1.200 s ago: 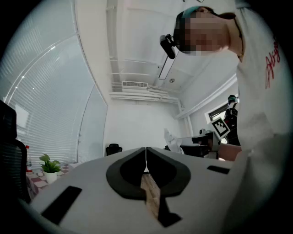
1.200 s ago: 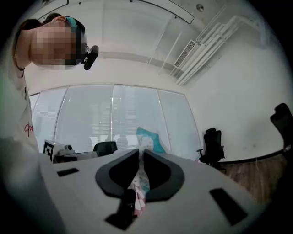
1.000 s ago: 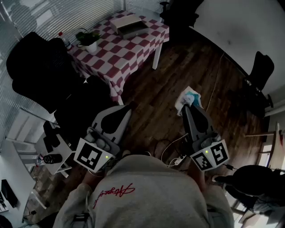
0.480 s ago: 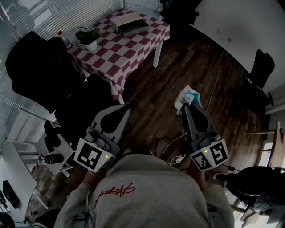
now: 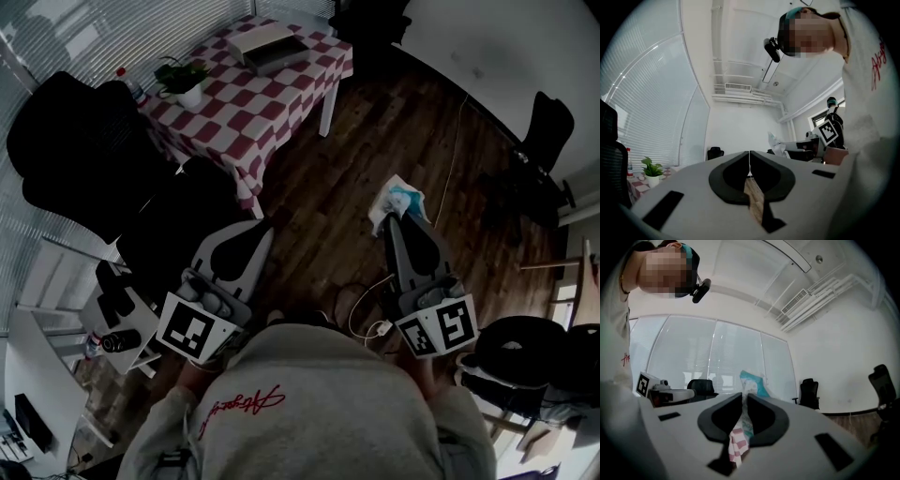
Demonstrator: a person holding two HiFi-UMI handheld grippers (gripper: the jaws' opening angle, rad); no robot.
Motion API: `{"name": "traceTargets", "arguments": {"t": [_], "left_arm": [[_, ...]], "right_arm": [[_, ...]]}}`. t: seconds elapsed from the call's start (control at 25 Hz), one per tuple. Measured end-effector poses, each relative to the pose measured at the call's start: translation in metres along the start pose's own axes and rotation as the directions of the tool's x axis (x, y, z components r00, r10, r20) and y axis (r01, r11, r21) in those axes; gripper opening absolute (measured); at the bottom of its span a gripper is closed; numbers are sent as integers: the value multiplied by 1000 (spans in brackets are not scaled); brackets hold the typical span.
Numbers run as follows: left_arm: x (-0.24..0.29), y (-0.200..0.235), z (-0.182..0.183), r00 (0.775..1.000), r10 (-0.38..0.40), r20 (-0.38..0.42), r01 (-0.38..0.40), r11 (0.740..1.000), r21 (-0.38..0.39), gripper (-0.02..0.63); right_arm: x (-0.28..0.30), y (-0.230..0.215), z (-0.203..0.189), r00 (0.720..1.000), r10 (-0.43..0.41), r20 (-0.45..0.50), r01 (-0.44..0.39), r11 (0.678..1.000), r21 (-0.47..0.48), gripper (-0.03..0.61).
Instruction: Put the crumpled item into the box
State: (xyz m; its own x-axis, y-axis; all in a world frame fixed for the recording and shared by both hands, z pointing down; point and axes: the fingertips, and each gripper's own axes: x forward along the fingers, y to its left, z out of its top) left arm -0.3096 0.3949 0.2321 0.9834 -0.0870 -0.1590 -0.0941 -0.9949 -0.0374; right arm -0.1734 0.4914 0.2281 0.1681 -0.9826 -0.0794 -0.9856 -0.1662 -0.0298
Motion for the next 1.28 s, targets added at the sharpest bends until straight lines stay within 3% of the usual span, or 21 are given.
{"name": "traceTargets", "arguments": {"t": [0.16, 0.36, 0.72, 1.28], "left_arm": [[-9, 9, 5, 999, -15, 43, 14, 1000, 11, 18], [-25, 16, -10, 998, -42, -40, 41, 999, -15, 18], [-46, 33, -16, 996, -72, -47, 71, 997, -28, 18], [-18, 46, -20, 995, -92, -47, 91, 996, -12, 18]], "right_arm": [[1, 11, 0, 1000, -3, 23, 2, 999, 42, 46], [3, 25, -1, 999, -26, 39, 24, 999, 42, 46], [-1, 47, -9, 997, -63, 43, 59, 995, 80, 46], [17, 29, -9, 995, -65, 74, 61, 997, 52, 46]]}}
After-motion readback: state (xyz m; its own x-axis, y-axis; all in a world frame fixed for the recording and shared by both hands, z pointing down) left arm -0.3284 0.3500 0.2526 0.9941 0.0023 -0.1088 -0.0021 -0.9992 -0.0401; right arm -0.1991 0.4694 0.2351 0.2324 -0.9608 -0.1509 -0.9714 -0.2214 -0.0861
